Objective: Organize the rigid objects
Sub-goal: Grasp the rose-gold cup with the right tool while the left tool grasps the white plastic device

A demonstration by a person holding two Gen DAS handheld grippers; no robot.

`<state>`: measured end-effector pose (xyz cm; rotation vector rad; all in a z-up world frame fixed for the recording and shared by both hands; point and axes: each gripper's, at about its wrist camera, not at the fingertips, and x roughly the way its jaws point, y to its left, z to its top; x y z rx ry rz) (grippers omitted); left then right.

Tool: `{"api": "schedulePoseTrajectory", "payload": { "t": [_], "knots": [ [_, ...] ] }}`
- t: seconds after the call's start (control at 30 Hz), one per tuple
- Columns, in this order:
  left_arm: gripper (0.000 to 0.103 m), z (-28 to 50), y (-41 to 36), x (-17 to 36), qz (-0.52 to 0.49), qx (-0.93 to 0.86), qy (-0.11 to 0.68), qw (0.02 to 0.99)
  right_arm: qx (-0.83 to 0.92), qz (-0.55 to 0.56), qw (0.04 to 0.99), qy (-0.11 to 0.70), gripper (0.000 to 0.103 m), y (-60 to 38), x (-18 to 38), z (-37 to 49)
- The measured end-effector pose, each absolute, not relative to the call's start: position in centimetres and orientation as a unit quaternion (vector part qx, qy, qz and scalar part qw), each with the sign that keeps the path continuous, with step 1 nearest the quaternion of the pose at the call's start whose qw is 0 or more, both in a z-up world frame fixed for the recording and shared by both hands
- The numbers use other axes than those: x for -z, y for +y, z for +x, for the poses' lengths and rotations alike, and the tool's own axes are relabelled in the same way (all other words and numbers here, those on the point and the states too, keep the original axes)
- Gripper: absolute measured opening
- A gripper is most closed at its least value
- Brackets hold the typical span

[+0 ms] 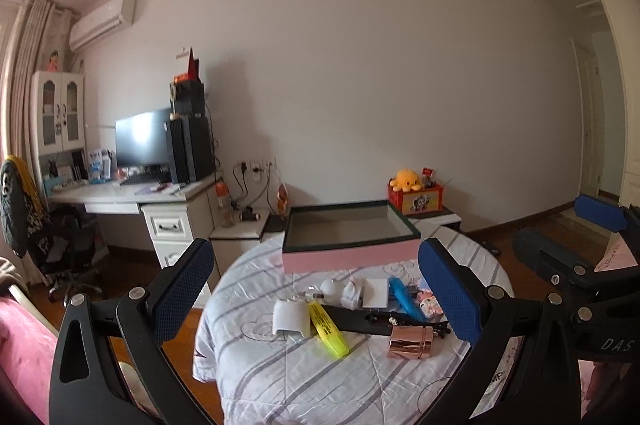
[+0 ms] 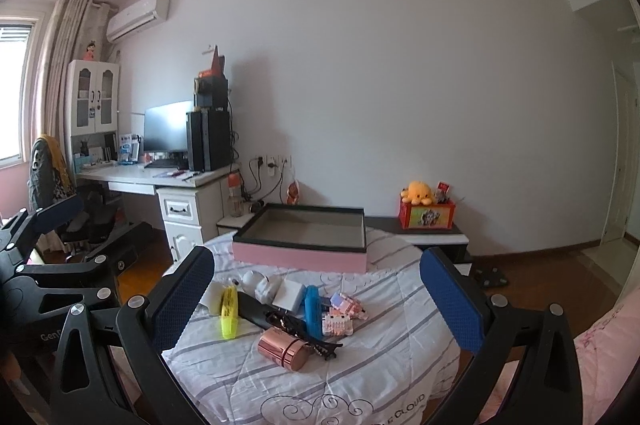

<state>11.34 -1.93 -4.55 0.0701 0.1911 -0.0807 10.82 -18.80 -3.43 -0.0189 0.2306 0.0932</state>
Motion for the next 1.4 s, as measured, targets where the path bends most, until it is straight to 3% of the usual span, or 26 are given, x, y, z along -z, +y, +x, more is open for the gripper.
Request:
{"api": "schedulePoseTrajectory", "payload": {
  "t": [0.73, 1.4],
  "knots": [
    [0.103, 24.8, -0.8, 18.9, 0.027, 0.01, 0.311, 0.95, -0.05, 0.015, 0.955, 0.291, 0.103, -19.3, 16.8, 20.2],
    [0.103, 24.9, 2.7, 20.1, 0.027, -0.022, 0.323, 0.946, -0.064, 0.029, 0.947, 0.313, 0.103, -15.2, 18.7, 23.1]
  ]
}}
